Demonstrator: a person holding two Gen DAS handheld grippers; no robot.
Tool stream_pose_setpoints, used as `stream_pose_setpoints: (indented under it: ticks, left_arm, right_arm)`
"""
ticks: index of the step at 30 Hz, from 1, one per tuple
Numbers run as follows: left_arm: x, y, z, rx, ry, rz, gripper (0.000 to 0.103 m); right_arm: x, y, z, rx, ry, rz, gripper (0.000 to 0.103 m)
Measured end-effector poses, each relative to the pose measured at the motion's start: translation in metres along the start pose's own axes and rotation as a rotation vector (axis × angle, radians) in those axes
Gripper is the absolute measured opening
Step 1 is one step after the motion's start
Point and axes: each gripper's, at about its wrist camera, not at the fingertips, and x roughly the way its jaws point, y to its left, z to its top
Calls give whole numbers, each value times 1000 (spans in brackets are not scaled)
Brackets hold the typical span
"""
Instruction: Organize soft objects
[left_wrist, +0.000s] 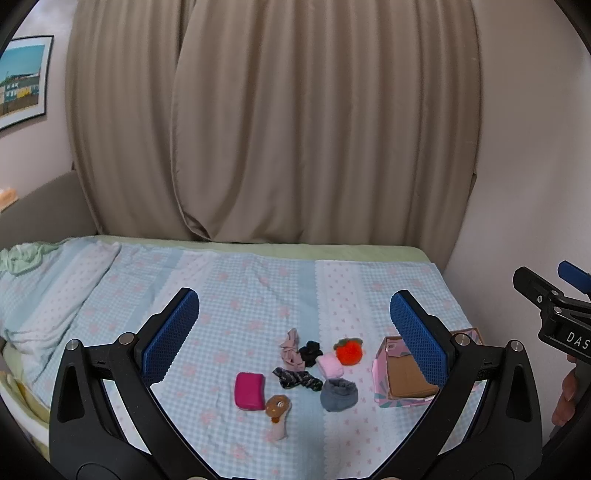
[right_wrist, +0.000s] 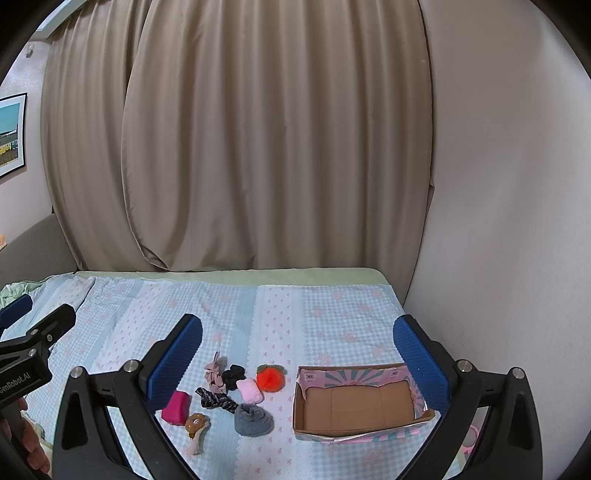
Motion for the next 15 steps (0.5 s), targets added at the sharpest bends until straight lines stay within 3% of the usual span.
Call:
stream_pose_setpoints:
  ticks: [15]
  left_arm:
    - [12,12,2,-13,28,-8,102]
  right_arm:
    - [-6,3,5,3,18,-7,103]
